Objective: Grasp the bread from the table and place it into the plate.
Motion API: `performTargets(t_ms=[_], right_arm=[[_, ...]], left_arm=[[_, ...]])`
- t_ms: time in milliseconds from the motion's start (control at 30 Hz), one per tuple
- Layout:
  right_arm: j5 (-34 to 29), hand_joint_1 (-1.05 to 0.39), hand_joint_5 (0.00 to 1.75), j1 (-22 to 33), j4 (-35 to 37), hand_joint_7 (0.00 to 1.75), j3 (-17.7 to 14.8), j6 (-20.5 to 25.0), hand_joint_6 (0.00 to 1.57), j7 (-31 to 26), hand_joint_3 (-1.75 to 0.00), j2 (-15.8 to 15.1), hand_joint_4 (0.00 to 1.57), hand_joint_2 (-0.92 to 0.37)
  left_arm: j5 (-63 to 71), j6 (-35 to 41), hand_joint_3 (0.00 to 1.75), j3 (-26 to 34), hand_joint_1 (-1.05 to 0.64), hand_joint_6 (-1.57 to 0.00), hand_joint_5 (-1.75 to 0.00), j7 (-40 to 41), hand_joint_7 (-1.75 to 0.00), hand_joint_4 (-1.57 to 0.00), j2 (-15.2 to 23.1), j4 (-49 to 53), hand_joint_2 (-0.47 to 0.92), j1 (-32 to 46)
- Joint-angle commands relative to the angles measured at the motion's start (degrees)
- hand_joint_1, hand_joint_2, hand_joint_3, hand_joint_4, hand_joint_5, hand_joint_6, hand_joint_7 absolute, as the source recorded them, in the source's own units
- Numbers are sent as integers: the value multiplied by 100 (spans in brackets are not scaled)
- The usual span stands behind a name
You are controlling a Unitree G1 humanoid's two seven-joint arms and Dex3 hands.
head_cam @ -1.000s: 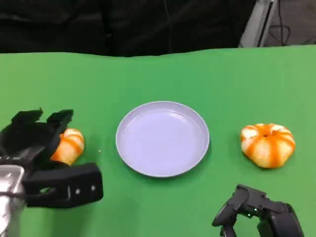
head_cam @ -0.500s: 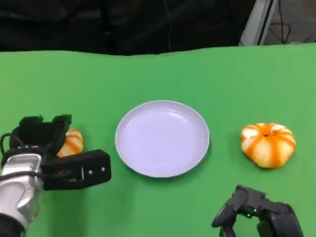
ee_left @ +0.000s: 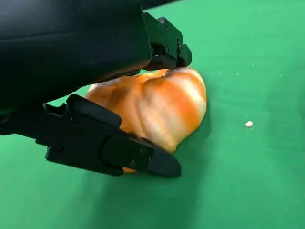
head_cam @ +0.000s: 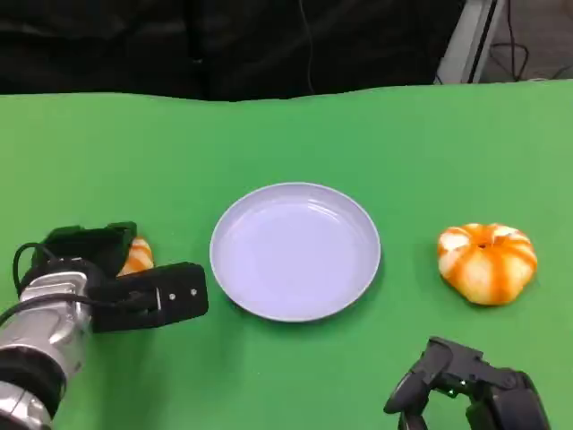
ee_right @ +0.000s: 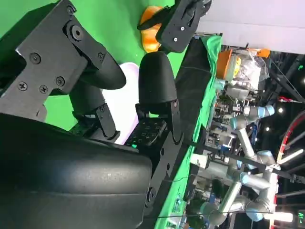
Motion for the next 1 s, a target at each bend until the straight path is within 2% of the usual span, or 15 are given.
performTargets(t_ms=[33,67,100,133,167,200,233,333,467,633,667,700,767,900,1000], right_arm=[[46,2,161,53,-87,130,-13,7,91,2,-154,-41,87,-23],[42,2,161,53,-87,130,-13,-3,91,0,-154,-41,87,-22],[36,2,161,55,-91,130,-13,-10,91,-3,-154,-41,87,-22],[32,2,161,57,-95,130,-14,-14,91,-6,-153,-41,88,-22],[6,2,161,61,-96,130,-20,-18,91,-17,-153,-44,88,-23],[-15,1,161,64,-95,130,-24,-21,91,-26,-153,-46,88,-23],[-31,1,161,64,-92,130,-27,-22,91,-33,-152,-46,88,-23],[-45,0,161,65,-88,130,-30,-21,91,-37,-152,-44,88,-23],[27,1,161,20,-32,130,-34,-29,91,-12,-153,-37,88,-23],[3,1,160,12,-24,130,-38,-12,91,-23,-154,-32,88,-22],[1,2,160,5,-16,130,-35,-22,91,-20,-154,-35,88,-22],[0,2,160,0,-10,130,-33,-30,91,-17,-153,-37,88,-22],[-11,1,160,-8,-5,130,-34,-43,91,-17,-152,-42,88,-22],[4,1,160,15,-43,130,-19,14,91,-9,-152,-36,88,-23],[14,1,161,21,-54,130,-13,29,91,-3,-152,-35,88,-23]], left_arm=[[-252,-529,8,25,-31,-39,-19,561,-4,-41,17,411,92,200],[-287,-692,5,39,-27,-65,-59,838,-8,-61,42,437,92,250],[-262,-969,4,22,-26,-80,-88,1362,-7,-68,102,445,92,338],[-241,-1168,5,-1,-19,-80,-139,1734,-84,-77,143,469,92,390],[-218,-1320,5,-15,-17,-74,-156,2109,-120,-80,167,465,92,430],[-180,-1486,7,-40,-16,-66,-165,2489,-147,-81,201,437,92,458],[-108,-1600,9,-90,-14,-60,-171,2826,-163,-81,243,380,92,467],[-16,-1765,11,-198,-11,-57,-174,3279,-173,-79,294,384,92,449],[68,-1962,12,-226,-14,-58,-175,3956,-175,-79,360,166,92,422],[129,-2127,18,-257,-15,-61,-175,4313,-175,-82,397,46,91,391],[111,-2216,38,-229,-15,-64,-175,4365,-175,-85,404,-107,79,387],[96,-2280,81,-206,-13,-67,-175,4398,-175,-87,409,-221,57,387],[93,-2368,108,-176,-14,-69,-175,4468,-175,-89,400,-478,44,386],[101,-2453,124,-163,-15,-70,-175,4276,-175,-91,418,-1095,37,396],[101,-2415,129,-139,-15,-70,-175,4169,-175,-92,436,-1319,35,449]])
